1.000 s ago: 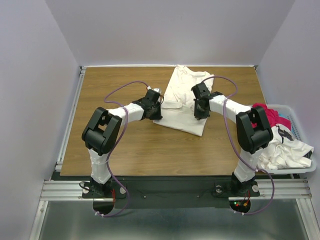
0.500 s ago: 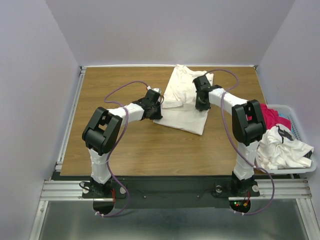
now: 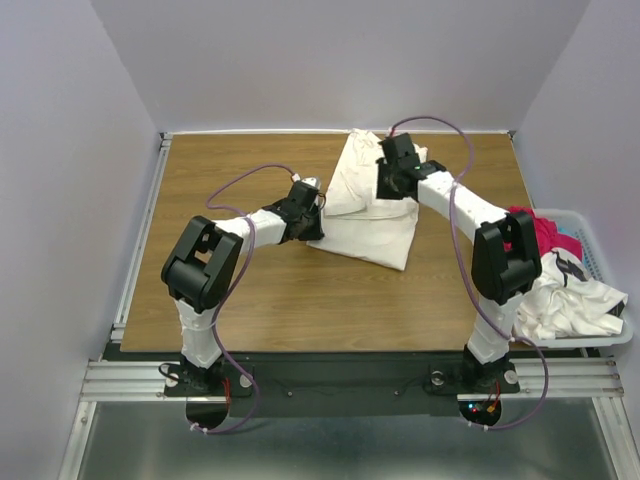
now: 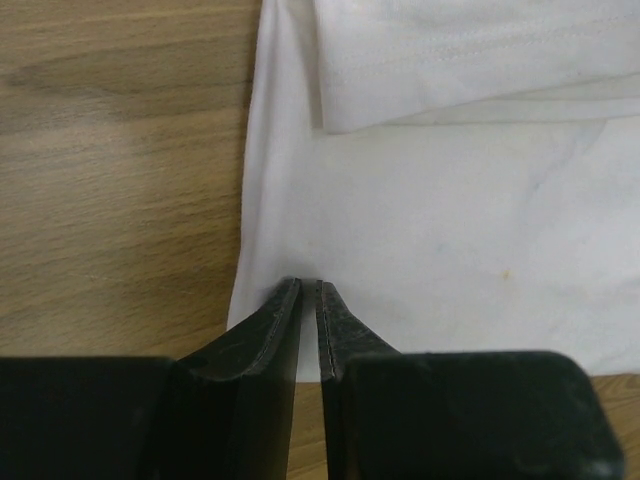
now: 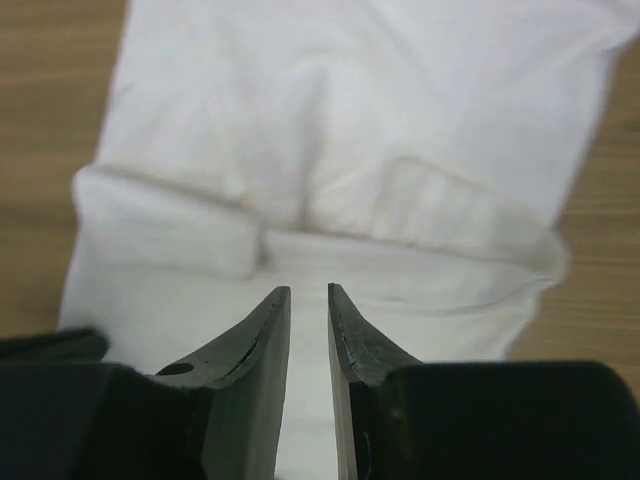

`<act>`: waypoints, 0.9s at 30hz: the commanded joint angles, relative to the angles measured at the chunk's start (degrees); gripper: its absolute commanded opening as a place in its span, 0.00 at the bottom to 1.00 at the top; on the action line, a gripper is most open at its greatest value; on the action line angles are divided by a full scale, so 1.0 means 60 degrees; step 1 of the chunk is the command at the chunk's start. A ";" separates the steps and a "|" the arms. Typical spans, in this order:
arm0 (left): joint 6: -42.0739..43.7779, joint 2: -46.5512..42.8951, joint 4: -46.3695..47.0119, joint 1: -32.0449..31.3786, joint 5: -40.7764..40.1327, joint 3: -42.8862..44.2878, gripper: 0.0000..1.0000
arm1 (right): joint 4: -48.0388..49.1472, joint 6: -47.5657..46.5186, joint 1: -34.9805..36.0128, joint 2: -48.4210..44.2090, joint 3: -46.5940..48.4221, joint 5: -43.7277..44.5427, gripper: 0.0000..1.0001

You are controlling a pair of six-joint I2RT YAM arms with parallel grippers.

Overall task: Fold and stack the t-shirts
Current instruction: Fold the tshirt

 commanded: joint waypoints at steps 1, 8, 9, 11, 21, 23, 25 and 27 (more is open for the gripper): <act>-0.0014 -0.0188 -0.1137 -0.0016 0.0136 -0.0686 0.24 | 0.0781 -0.0018 0.0932 -0.0345 -0.0760 -0.1814 0.27; -0.0131 -0.0423 -0.0990 -0.0016 0.0195 -0.1317 0.24 | 0.1558 0.0202 0.1607 0.0605 -0.1186 -0.2637 0.25; -0.0174 -0.0452 -0.0976 -0.0016 0.0195 -0.1361 0.24 | 0.1747 0.0304 0.1607 0.0694 -0.1186 -0.2652 0.24; -0.0204 -0.0496 -0.0918 -0.0016 0.0195 -0.1507 0.24 | 0.1910 0.0305 0.1607 0.1015 -0.1099 -0.2638 0.24; -0.0248 -0.0598 -0.0844 -0.0016 0.0224 -0.1888 0.24 | 0.2013 -0.0149 0.1125 0.2379 0.0497 -0.0590 0.25; -0.0277 -0.0628 -0.0844 -0.0030 0.0253 -0.1976 0.24 | 0.2013 -0.0164 0.0746 0.2599 0.1126 0.0141 0.26; -0.0292 -0.0657 -0.0829 -0.0031 0.0282 -0.2034 0.24 | 0.2013 -0.0149 0.0495 0.2746 0.1827 0.0394 0.27; -0.0292 -0.0686 -0.0844 -0.0016 0.0297 -0.2122 0.24 | 0.2013 -0.0236 0.0260 0.2746 0.2545 0.0555 0.29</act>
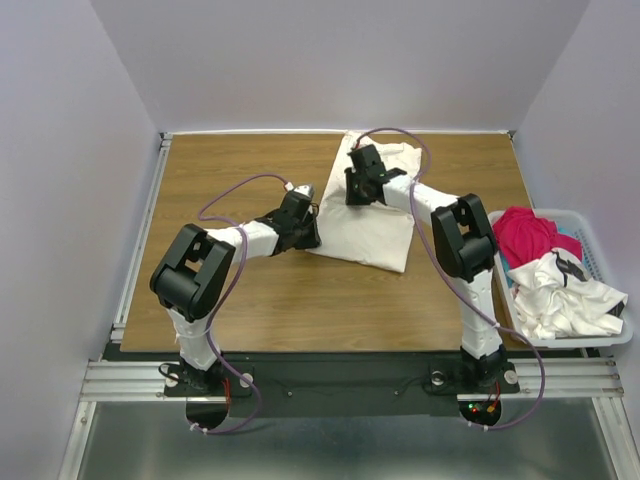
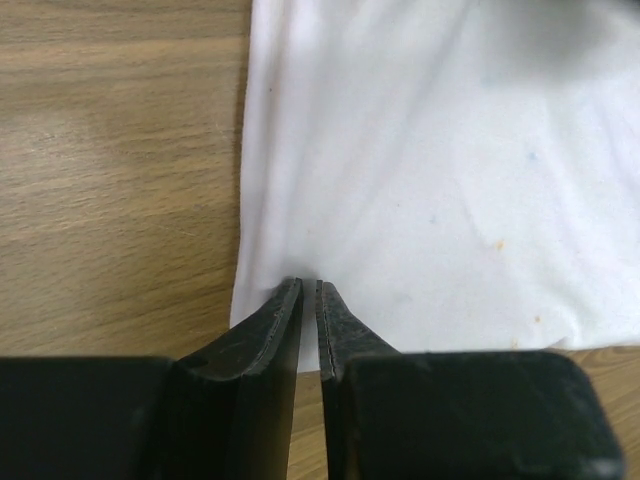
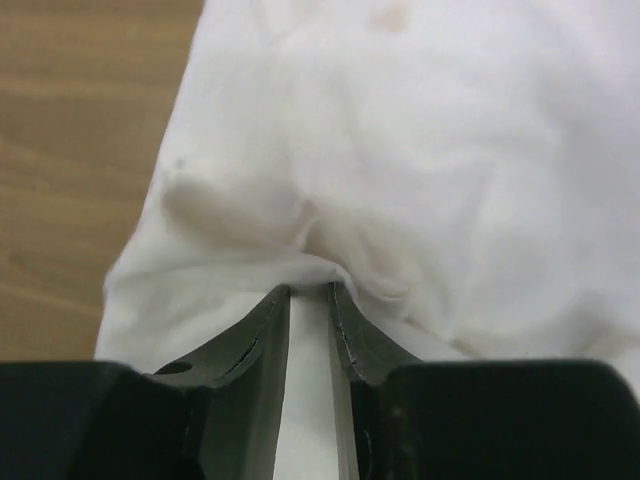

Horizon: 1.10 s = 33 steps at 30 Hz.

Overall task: Fold and stack the t-shirts
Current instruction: Fold the tshirt

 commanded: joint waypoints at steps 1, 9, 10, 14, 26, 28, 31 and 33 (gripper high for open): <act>0.0105 0.0097 -0.1787 -0.0016 0.0035 -0.0691 0.24 | 0.0465 -0.0328 -0.0808 -0.0055 0.1372 0.1339 0.29; 0.0178 -0.0079 -0.2036 -0.0016 0.0064 -0.0999 0.24 | 0.0435 -0.0315 -0.0808 -0.1501 0.0398 0.0564 0.33; 0.0164 -0.0195 -0.2181 -0.0016 0.0050 -0.1086 0.24 | 0.0435 -0.0241 -0.0823 -0.1738 0.0057 0.0461 0.33; 0.0164 -0.0868 -0.2664 0.0013 -0.0038 -0.1787 0.24 | 0.0435 0.0300 -0.0823 -0.3041 -0.2095 -0.0198 0.33; -0.0495 -0.4777 -0.3762 0.0101 -0.0550 -0.2627 0.63 | 0.0099 0.2307 -0.0764 -0.6425 -0.6829 -0.2161 0.58; -0.0569 -0.5015 -0.4042 0.0101 -0.0653 -0.2508 0.69 | -0.0208 0.2776 -0.0648 -0.6851 -0.7328 -0.2570 0.61; -0.0438 -0.4972 -0.4248 0.0145 -0.1033 -0.2551 0.76 | -0.0517 0.3143 -0.0267 -0.7232 -0.7797 -0.2836 0.58; -0.0335 -0.4796 -0.4277 0.0218 -0.1034 -0.2538 0.75 | -0.0473 0.3231 -0.0047 -0.7423 -0.7914 -0.2851 0.49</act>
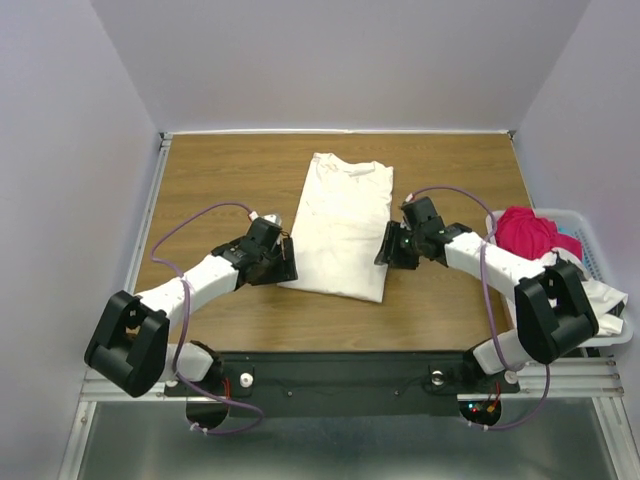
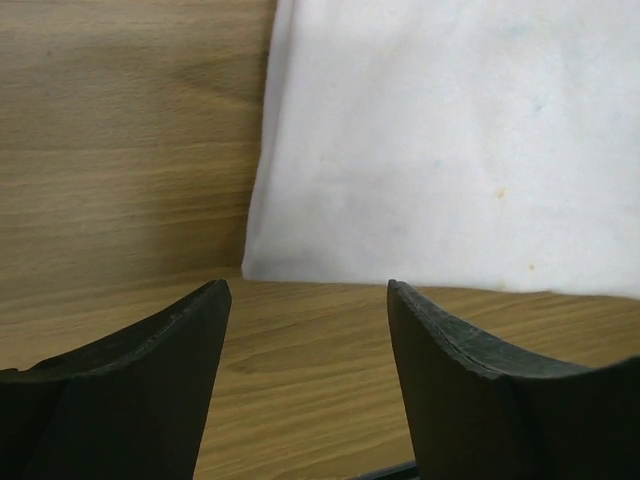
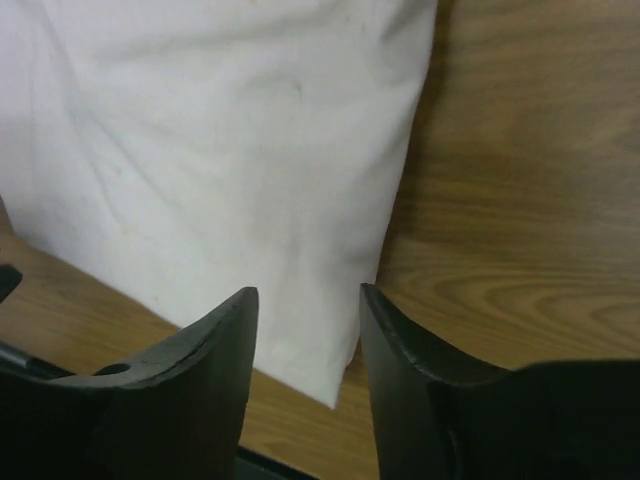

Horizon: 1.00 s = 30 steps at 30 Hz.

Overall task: Fold and stack the t-shirts
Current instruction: Fold the tshirt

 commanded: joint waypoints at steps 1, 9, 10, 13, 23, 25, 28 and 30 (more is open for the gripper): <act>0.0230 0.0108 -0.0508 0.0164 -0.0372 0.0282 0.72 | -0.0076 0.0612 0.0482 -0.0556 -0.0127 -0.0585 0.43; 0.0729 0.0618 0.1441 0.0164 0.1869 0.0649 0.45 | 0.3041 0.0085 0.0686 -0.0105 -0.0624 -0.4478 0.30; 0.0729 0.0895 0.1558 0.0164 0.2044 0.0634 0.43 | 0.3334 -0.0075 0.0818 0.0071 -0.0668 -0.5018 0.29; 0.0627 0.1437 0.2100 0.0368 0.2279 0.0357 0.35 | 0.4577 -0.0471 0.0951 0.1444 -0.0799 -0.6116 0.24; -0.0033 0.2597 0.2526 0.1863 0.2443 -0.0800 0.23 | 0.6937 -0.0503 0.0074 0.3530 -0.2669 -0.6457 0.11; -0.0062 0.2699 0.2453 0.1951 0.2369 -0.0918 0.23 | 0.7146 -0.0516 -0.0439 0.3195 -0.3097 -0.6387 0.12; -0.0106 0.2671 0.2438 0.1981 0.2368 -0.1006 0.22 | 0.6533 -0.0865 -0.0806 0.2594 -0.3305 -0.6328 0.13; -0.0077 0.2525 0.2438 0.1995 0.2412 -0.1065 0.22 | 0.5728 -0.1115 -0.0836 0.1921 -0.3334 -0.6050 0.13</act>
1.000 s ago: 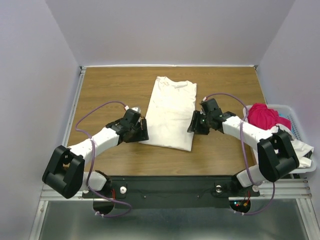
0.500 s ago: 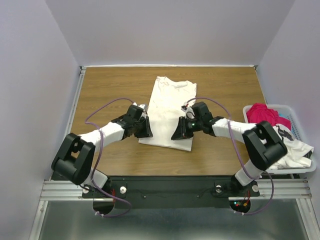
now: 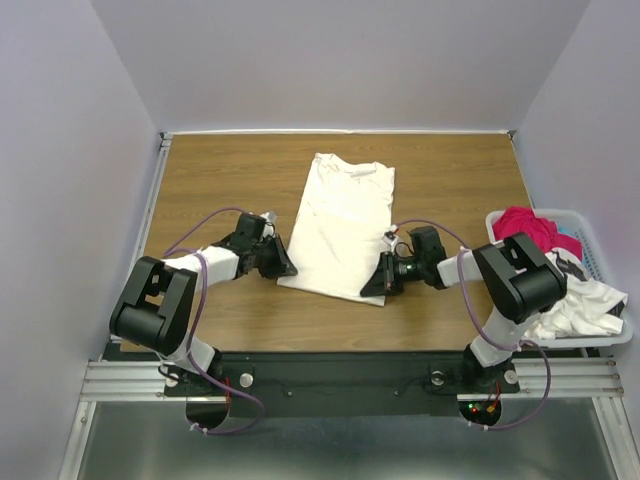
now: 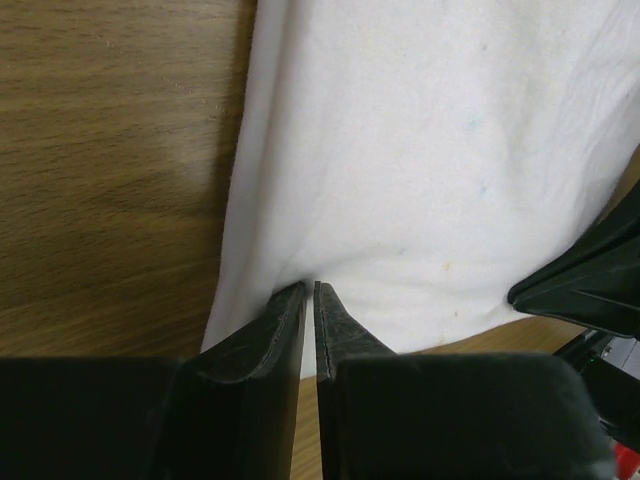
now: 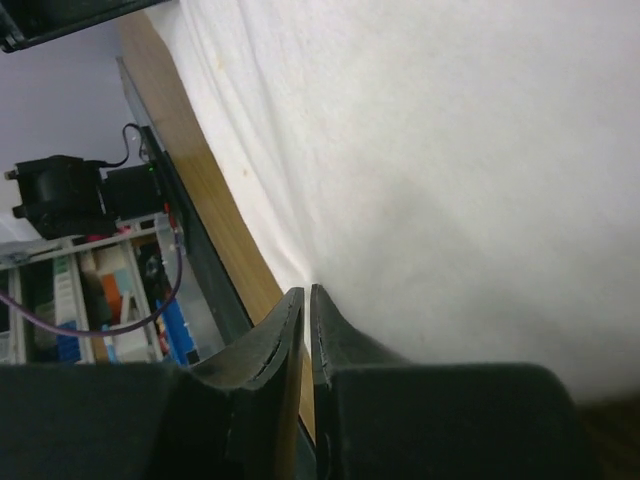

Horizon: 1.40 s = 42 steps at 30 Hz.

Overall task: Fold and stack the t-shirts
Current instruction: Fold the tshirt

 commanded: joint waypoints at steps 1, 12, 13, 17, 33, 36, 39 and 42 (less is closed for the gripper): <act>0.0356 0.0208 -0.0738 0.0137 -0.0976 -0.0522 0.22 | -0.1119 -0.0898 -0.0188 -0.0959 -0.0314 0.0865 0.14; 0.0927 -0.1829 -0.1530 0.0137 -0.1048 0.0778 0.45 | -0.3084 -0.0737 -0.0451 -0.3672 0.1075 0.2799 0.15; 0.1001 -0.1771 -0.1515 0.0123 -0.1078 0.1014 0.46 | -0.3083 -0.0766 -0.0553 -0.3294 0.1570 0.2813 0.15; 0.1250 -0.0546 -0.0975 0.0137 -0.0990 0.2229 0.46 | -0.3098 -0.0928 -0.0612 -0.1904 0.2598 0.3178 0.14; 0.1134 0.4235 -0.0665 0.0357 -0.1165 0.5207 0.31 | -0.3083 -0.1572 -0.2384 0.1031 0.3378 0.4292 0.13; 0.0841 0.3754 -0.0899 0.0386 -0.1312 0.4565 0.30 | -0.3084 -0.1572 -0.2415 0.0521 0.3084 0.4308 0.13; 0.0562 0.2466 -0.0841 0.0343 -0.1458 0.3538 0.30 | -0.3683 -0.1485 -0.2414 -0.0460 0.3229 0.4380 0.14; 0.0430 0.1031 -0.0957 0.0357 -0.1882 0.2835 0.30 | -0.4311 -0.1543 -0.2415 -0.1194 0.4031 0.4469 0.14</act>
